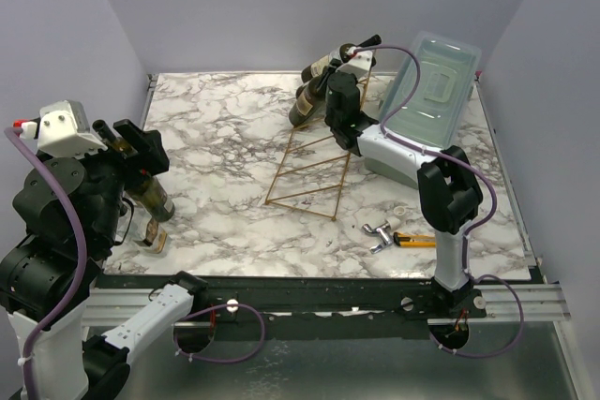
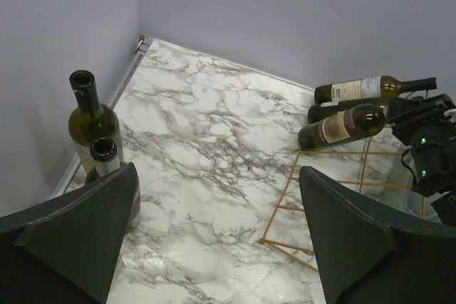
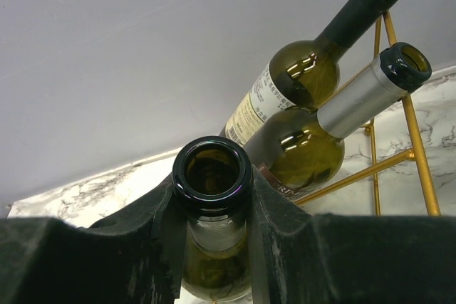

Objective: Put the wine bottle on the wine rack

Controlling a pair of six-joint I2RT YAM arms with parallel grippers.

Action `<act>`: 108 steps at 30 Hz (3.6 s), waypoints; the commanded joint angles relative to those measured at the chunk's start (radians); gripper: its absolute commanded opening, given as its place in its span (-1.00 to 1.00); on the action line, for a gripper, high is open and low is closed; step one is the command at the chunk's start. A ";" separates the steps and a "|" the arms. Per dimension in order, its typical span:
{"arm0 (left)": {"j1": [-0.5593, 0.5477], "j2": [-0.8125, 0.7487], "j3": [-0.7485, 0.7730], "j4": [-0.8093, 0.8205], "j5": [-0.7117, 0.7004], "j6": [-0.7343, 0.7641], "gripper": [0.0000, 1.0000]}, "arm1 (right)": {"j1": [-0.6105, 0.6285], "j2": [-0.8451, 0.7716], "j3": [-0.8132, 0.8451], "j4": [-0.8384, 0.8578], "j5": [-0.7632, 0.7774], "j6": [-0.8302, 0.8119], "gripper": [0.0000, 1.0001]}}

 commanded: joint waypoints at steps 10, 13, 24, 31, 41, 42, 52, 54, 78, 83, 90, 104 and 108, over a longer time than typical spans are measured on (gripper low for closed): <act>-0.005 -0.017 0.000 -0.001 0.023 -0.016 0.94 | -0.004 -0.011 0.015 0.042 0.016 0.064 -0.32; -0.005 -0.018 0.001 -0.003 0.024 -0.016 0.94 | -0.004 -0.024 0.002 0.048 0.002 0.058 -0.20; -0.005 -0.031 0.009 -0.014 0.031 -0.029 0.94 | -0.003 -0.047 0.000 0.001 -0.006 0.052 0.07; -0.005 -0.035 0.013 -0.021 0.038 -0.040 0.94 | -0.003 -0.065 0.005 -0.037 0.012 0.025 0.36; -0.005 -0.037 0.009 -0.024 0.045 -0.043 0.94 | -0.003 -0.078 0.029 -0.130 0.066 0.005 0.61; -0.005 -0.037 0.009 -0.024 0.045 -0.043 0.94 | -0.003 -0.078 0.032 -0.136 0.074 0.001 0.67; -0.006 -0.037 -0.001 -0.025 0.051 -0.054 0.94 | -0.012 -0.074 0.076 -0.232 0.119 -0.020 0.83; -0.005 -0.037 0.000 -0.025 0.053 -0.054 0.94 | -0.023 -0.071 0.100 -0.287 0.122 0.004 0.83; -0.005 -0.034 0.004 -0.023 0.065 -0.054 0.94 | -0.084 -0.132 0.107 -0.414 0.097 -0.053 0.86; -0.006 -0.036 0.007 -0.026 0.071 -0.055 0.94 | -0.096 -0.144 0.117 -0.449 0.090 -0.062 0.86; -0.006 -0.040 0.008 -0.030 0.069 -0.053 0.94 | -0.138 -0.194 0.077 -0.520 -0.007 -0.018 0.61; -0.006 -0.046 -0.001 -0.032 0.071 -0.060 0.94 | -0.149 -0.264 0.044 -0.579 -0.251 -0.011 0.31; -0.006 -0.041 -0.002 -0.030 0.073 -0.063 0.94 | -0.147 -0.317 0.026 -0.567 -0.429 -0.012 0.44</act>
